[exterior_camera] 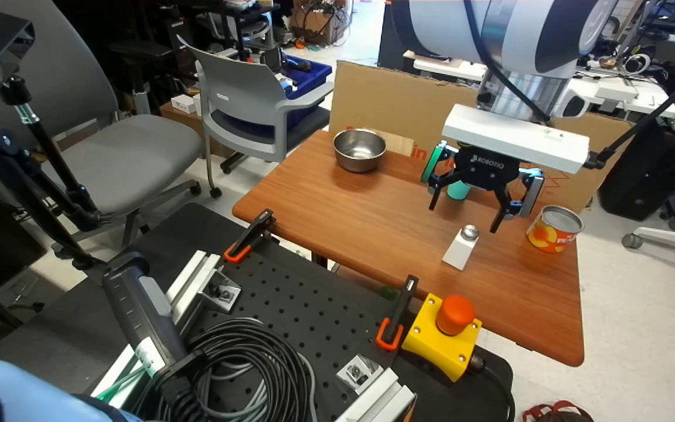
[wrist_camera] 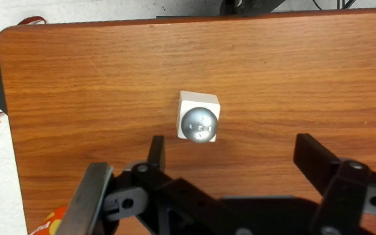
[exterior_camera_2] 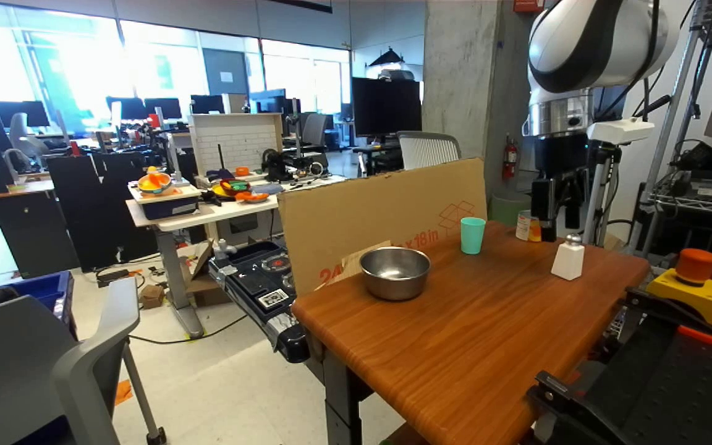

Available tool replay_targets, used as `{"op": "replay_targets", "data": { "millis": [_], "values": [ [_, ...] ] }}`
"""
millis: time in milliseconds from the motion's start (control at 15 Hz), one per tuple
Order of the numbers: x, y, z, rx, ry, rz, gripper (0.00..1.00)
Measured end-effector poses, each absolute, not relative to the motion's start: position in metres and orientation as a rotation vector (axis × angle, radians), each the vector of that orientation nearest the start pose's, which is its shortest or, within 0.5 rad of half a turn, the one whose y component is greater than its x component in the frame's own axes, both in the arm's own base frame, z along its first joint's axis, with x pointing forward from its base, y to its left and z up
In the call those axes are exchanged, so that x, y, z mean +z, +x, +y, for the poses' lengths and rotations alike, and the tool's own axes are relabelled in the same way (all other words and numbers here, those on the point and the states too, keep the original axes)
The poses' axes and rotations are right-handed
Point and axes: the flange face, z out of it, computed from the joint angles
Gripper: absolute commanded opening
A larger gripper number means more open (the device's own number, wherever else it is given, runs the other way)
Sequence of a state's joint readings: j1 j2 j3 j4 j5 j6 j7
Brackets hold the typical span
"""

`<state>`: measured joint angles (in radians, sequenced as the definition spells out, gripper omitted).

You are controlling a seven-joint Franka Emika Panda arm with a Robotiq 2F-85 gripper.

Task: Move the saltshaker to the left

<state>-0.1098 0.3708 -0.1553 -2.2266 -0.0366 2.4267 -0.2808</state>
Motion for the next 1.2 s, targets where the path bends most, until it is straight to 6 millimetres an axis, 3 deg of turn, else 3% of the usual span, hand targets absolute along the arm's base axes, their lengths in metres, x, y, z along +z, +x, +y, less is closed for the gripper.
{"op": "replay_targets", "data": {
  "millis": [200,333,867,1200],
  "values": [
    [0.179,0.515,-0.143,0.326,-3.176,-0.010,1.00],
    [0.170,0.518,-0.144,0.343,-3.182,0.030,0.74],
    [0.151,0.526,-0.154,0.389,-3.196,0.198,0.12],
    [0.157,0.528,-0.163,0.453,-3.188,0.283,0.12]
  ]
}}
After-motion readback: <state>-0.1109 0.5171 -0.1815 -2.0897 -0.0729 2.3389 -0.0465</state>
